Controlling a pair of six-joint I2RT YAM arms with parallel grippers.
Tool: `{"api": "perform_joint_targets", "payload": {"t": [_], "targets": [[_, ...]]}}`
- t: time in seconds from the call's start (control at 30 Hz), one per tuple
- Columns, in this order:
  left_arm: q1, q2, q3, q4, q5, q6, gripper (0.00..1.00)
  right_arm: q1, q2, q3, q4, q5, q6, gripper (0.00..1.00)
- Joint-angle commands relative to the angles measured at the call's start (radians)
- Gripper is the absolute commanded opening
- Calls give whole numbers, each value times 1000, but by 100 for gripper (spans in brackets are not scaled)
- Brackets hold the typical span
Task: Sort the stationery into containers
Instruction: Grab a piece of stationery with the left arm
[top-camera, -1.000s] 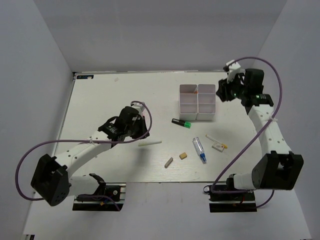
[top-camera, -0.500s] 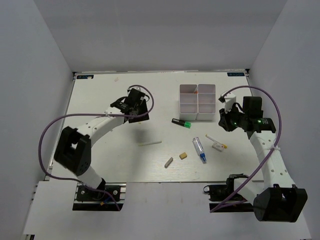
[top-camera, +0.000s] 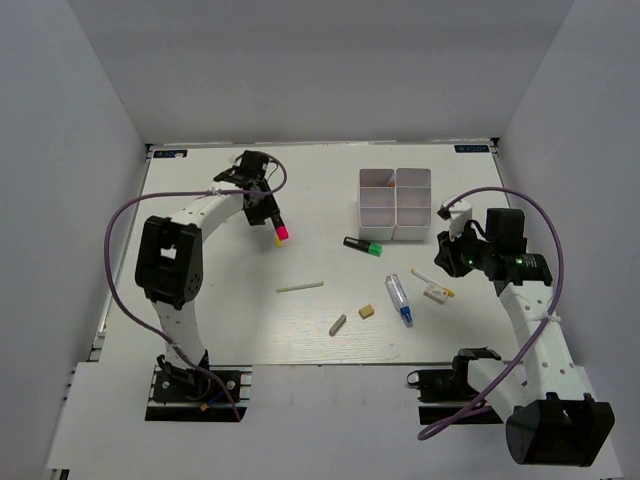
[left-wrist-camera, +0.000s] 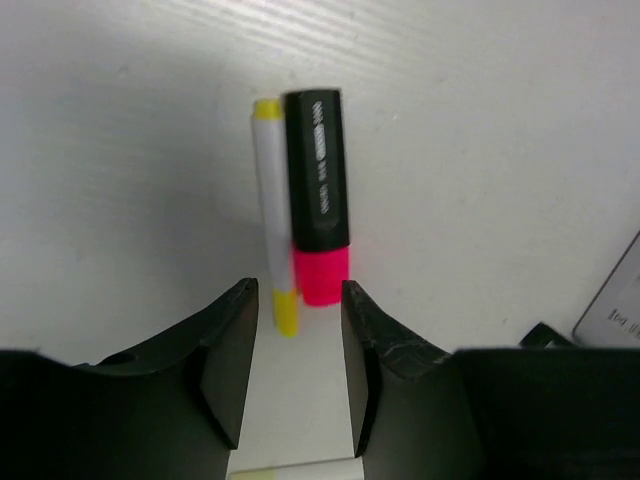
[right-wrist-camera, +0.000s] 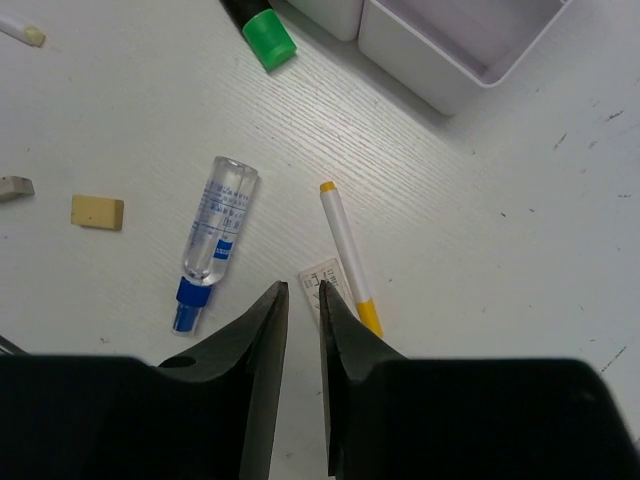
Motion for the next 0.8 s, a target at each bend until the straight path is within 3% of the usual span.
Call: {"api": "perform_joint_targets", "payload": {"t": [0.0,0.27,0.77], "targets": [[9,71,112,-35,38,-12,49,1,-19,-13,27,-26,22,25],[9,173,223,-110,-4,-12,46,-2,-39,-27,41,-20,31,25],[46,114,106,-67,-4,-12,43,-39,-31,-50,67,-43,48,25]]}}
